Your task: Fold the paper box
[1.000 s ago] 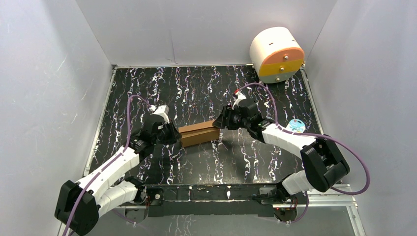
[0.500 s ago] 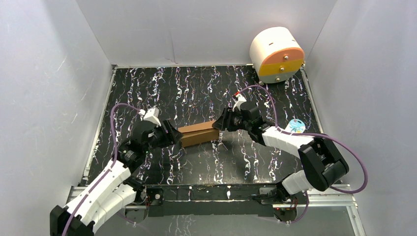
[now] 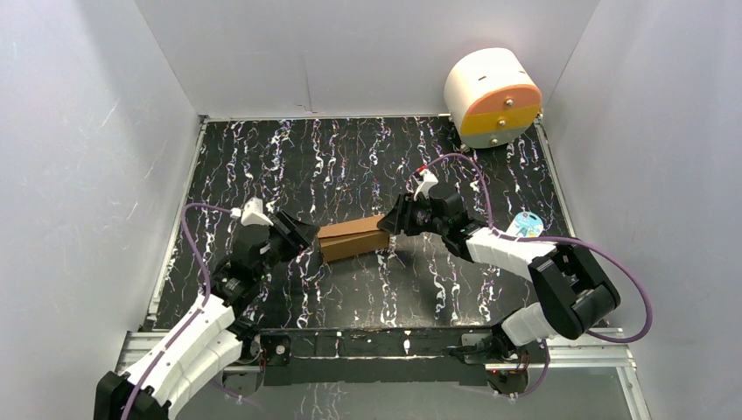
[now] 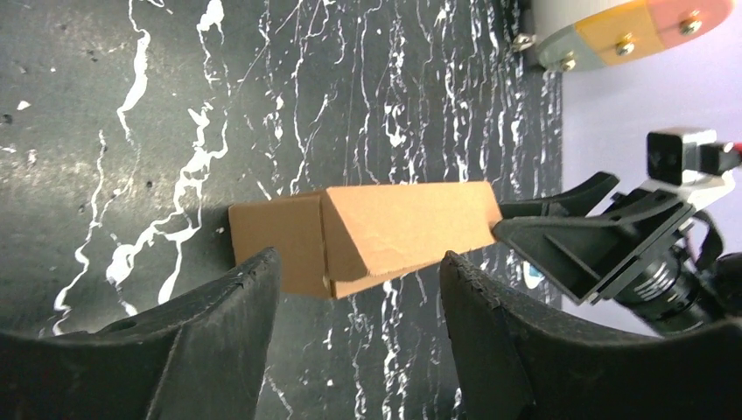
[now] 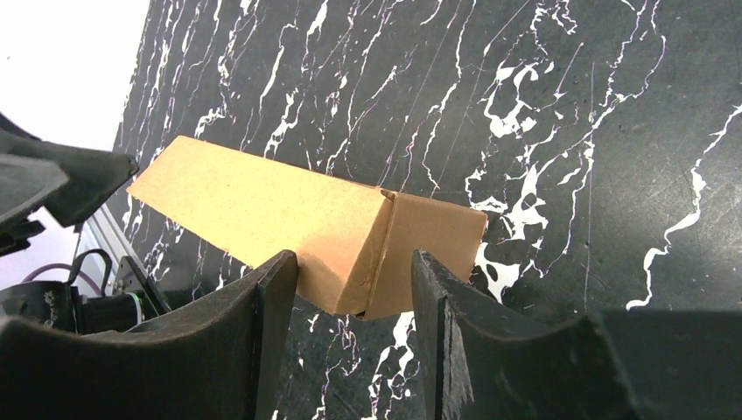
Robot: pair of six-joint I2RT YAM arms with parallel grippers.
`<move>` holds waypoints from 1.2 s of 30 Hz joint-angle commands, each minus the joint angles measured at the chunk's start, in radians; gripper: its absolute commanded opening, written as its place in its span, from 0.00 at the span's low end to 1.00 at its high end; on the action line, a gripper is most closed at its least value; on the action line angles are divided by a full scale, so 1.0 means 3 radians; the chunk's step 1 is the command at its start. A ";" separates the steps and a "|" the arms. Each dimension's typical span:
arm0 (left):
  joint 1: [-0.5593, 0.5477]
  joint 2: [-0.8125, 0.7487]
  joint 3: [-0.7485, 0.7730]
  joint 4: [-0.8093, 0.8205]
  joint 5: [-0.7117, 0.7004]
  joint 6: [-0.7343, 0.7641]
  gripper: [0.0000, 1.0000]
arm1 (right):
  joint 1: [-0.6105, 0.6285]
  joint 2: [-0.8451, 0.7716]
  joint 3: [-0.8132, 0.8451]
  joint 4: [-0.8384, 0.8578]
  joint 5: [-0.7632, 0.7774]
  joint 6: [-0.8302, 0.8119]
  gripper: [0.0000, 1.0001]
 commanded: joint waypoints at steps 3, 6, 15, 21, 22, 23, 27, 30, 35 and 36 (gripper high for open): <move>0.0423 0.0339 -0.0243 0.0865 0.0661 -0.0376 0.60 | 0.0007 0.0009 -0.0116 0.0001 -0.0054 -0.0110 0.58; 0.0592 0.0497 -0.0397 0.1196 0.0967 -0.0515 0.55 | 0.0008 0.0014 -0.0122 0.0010 -0.0054 -0.0115 0.59; 0.0676 0.0809 -0.0680 0.1606 0.1509 -0.0614 0.46 | 0.0010 0.0107 -0.0149 0.0080 -0.0070 -0.0110 0.59; 0.0677 0.0771 -0.0813 0.1437 0.1514 -0.0497 0.38 | 0.0007 0.0180 -0.0186 0.0159 -0.0084 -0.0100 0.56; 0.0676 0.0761 -0.0826 0.1372 0.1493 -0.0465 0.36 | 0.0010 0.0185 -0.0202 0.0179 -0.0083 -0.0090 0.56; 0.0676 0.0746 -0.0840 0.1325 0.1475 -0.0436 0.34 | 0.0010 0.0192 -0.0220 0.0200 -0.0074 -0.0085 0.55; 0.0676 0.0710 -0.0945 0.1290 0.1453 -0.0401 0.29 | -0.0020 0.0238 -0.0272 0.0324 -0.0157 -0.0041 0.53; 0.0676 0.0755 -0.1005 0.1288 0.1440 -0.0347 0.27 | -0.0092 0.0315 -0.0309 0.0490 -0.0398 0.0043 0.53; 0.0676 0.0912 -0.1093 0.1297 0.1442 -0.0232 0.18 | -0.0272 0.0387 -0.0366 0.0811 -0.0869 0.0221 0.56; 0.0676 0.0939 -0.1105 0.1304 0.1438 -0.0214 0.17 | -0.0302 0.0391 -0.0366 0.0856 -0.0947 0.0241 0.56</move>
